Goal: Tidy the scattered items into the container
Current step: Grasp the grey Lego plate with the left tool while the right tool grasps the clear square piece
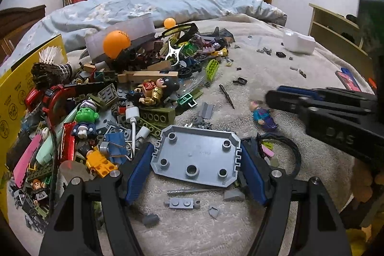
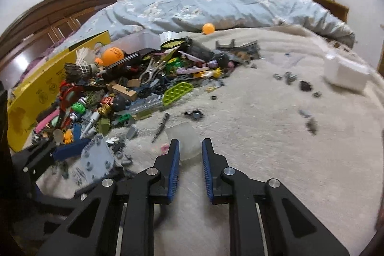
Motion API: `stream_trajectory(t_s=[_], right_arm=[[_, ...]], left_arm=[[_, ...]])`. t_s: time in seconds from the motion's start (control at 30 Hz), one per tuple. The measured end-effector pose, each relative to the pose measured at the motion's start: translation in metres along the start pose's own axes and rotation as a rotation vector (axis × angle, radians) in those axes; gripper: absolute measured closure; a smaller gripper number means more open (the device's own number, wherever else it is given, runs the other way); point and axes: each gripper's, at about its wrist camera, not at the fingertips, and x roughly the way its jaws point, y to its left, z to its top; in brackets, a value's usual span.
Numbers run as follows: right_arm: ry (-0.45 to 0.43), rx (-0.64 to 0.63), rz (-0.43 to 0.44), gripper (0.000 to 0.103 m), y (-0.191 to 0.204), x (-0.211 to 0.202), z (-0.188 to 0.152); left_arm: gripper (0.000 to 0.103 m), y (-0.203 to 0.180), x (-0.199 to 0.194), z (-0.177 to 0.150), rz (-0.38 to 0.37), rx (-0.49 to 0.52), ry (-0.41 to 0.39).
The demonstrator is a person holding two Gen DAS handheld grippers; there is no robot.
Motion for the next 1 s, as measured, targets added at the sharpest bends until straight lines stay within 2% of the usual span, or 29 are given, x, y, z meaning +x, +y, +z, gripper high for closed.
stream_trajectory(t_s=[0.13,0.33,0.6,0.83,1.0], right_arm=[[0.005,-0.002,-0.019,0.084,-0.003,-0.007,-0.004],[0.028,0.015,0.012,0.081,-0.007,0.006,-0.013],[0.001,0.053,0.061,0.078,-0.012,0.012,-0.016],[-0.030,0.049,0.045,0.082,-0.010,0.013,-0.019],[-0.038,0.089,0.075,0.084,-0.015,0.006,-0.018]], left_arm=[[0.031,0.000,0.000,0.000,0.002,0.005,0.000],[0.031,-0.001,-0.005,0.001,0.003,-0.003,-0.011],[0.031,-0.001,-0.016,0.011,0.008,0.001,-0.037],[0.032,0.004,-0.021,0.015,0.024,-0.016,-0.046],[0.032,0.006,-0.026,0.015,0.026,-0.031,-0.054]])
